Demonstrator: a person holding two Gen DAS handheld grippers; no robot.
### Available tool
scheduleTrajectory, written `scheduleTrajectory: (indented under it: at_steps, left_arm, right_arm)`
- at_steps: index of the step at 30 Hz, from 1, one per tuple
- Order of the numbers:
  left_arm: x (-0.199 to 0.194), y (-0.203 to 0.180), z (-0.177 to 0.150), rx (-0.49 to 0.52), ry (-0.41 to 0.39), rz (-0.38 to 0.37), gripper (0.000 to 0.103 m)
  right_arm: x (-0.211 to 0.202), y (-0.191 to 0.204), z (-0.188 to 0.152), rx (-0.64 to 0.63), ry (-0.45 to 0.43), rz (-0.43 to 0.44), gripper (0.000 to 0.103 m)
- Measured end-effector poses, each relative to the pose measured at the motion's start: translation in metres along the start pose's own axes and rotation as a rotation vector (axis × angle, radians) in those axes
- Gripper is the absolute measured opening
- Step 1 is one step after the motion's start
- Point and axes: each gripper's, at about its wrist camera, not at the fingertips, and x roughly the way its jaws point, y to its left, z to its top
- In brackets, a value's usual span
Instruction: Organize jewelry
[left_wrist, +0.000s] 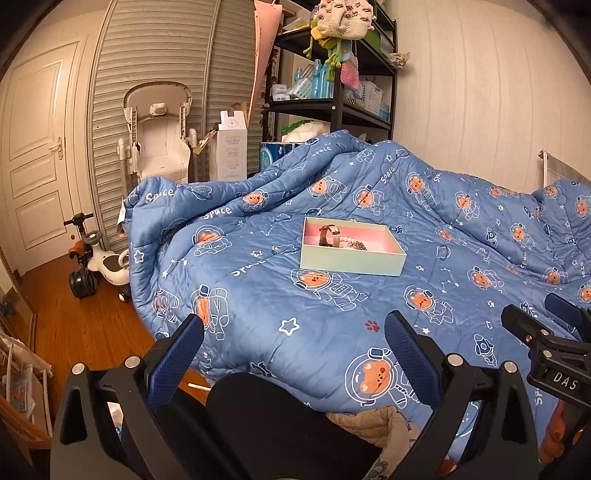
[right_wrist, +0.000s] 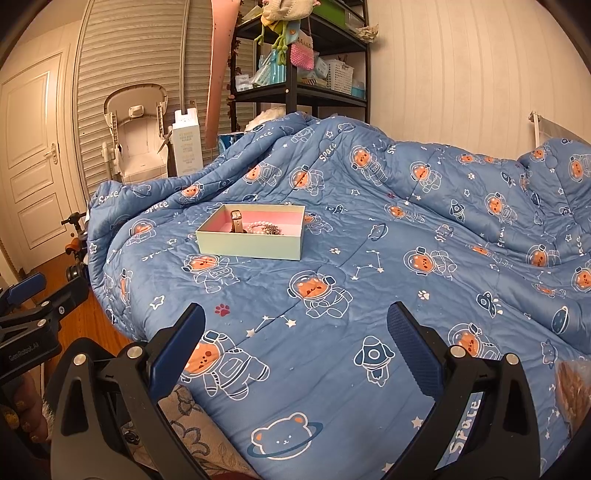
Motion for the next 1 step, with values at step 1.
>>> scheduleTrajectory:
  at_steps: [1]
  left_arm:
    - [-0.0003, -0.0007, -0.0002, 0.000, 0.000, 0.002, 0.096]
  right_arm:
    - [0.0001, 0.0000, -0.0001, 0.000, 0.000, 0.000, 0.097]
